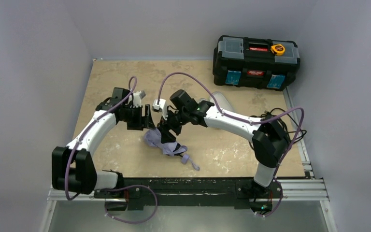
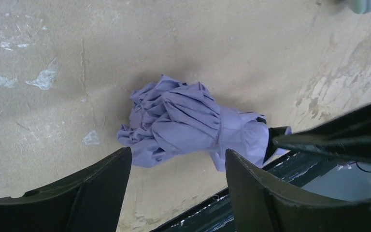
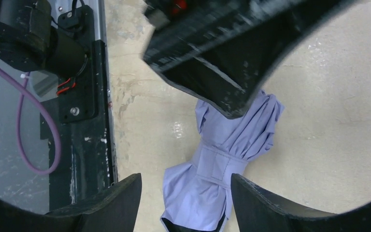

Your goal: Open the umbrella

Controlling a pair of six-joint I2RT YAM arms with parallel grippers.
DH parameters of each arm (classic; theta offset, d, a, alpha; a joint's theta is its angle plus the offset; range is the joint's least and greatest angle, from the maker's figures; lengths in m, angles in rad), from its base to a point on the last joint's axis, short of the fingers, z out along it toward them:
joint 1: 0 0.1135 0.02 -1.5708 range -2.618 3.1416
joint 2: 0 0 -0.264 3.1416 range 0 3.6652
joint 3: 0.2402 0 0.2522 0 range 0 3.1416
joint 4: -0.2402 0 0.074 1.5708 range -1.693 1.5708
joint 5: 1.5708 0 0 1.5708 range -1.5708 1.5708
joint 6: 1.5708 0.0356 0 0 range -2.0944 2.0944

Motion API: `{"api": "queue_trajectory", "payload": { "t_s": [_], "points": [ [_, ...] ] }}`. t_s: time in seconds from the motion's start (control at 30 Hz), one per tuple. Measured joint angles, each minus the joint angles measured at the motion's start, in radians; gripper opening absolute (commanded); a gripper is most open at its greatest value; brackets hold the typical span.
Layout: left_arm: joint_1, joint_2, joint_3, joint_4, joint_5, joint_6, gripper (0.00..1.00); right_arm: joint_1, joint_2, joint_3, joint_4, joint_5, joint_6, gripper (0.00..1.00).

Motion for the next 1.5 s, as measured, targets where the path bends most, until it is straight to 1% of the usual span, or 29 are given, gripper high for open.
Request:
{"api": "queue_trajectory", "payload": {
  "t_s": [0.07,0.2,0.37,0.57,0.63,0.7,0.8,0.93,1.1,1.2,1.27,1.33,1.43,1.5],
  "points": [
    [-0.002,0.056,0.006,0.0,-0.015,-0.026,0.68,0.016,0.001,0.0,0.005,0.029,-0.002,0.6],
    [-0.024,0.165,0.018,-0.002,-0.04,-0.05,0.66,0.048,0.01,-0.001,0.019,0.091,-0.008,0.59],
    [-0.053,0.225,0.035,-0.007,-0.066,-0.052,0.64,0.09,0.023,-0.014,0.041,0.198,-0.023,0.56],
    [-0.054,0.288,0.08,-0.009,-0.089,-0.051,0.55,0.106,0.061,-0.024,0.056,0.286,-0.044,0.54],
    [-0.059,0.307,0.09,-0.01,-0.089,-0.051,0.53,0.106,0.076,-0.032,0.063,0.307,-0.049,0.5],
    [-0.066,0.315,0.096,-0.011,-0.09,-0.05,0.52,0.106,0.09,-0.046,0.067,0.336,-0.056,0.43],
    [-0.079,0.315,0.1,-0.009,-0.104,-0.049,0.49,0.105,0.095,-0.056,0.074,0.345,-0.058,0.36],
    [-0.084,0.315,0.1,-0.009,-0.121,-0.048,0.46,0.106,0.096,-0.056,0.077,0.345,-0.06,0.39],
    [-0.085,0.315,0.101,-0.008,-0.131,-0.045,0.44,0.103,0.095,-0.056,0.078,0.334,-0.055,0.28],
    [-0.086,0.315,0.101,-0.008,-0.134,-0.043,0.43,0.095,0.095,-0.056,0.077,0.317,-0.05,0.26],
    [-0.086,0.315,0.101,-0.006,-0.135,-0.042,0.43,0.081,0.096,-0.052,0.074,0.293,-0.042,0.2],
    [-0.086,0.315,0.101,-0.003,-0.137,-0.042,0.43,0.066,0.096,-0.047,0.068,0.272,-0.032,0.1],
    [-0.087,0.315,0.101,0.003,-0.138,-0.042,0.42,0.045,0.103,-0.043,0.064,0.253,-0.023,0.0],
    [-0.089,0.315,0.101,0.005,-0.142,-0.042,0.42,0.04,0.114,-0.034,0.062,0.243,-0.016,0.01]
  ]
}}
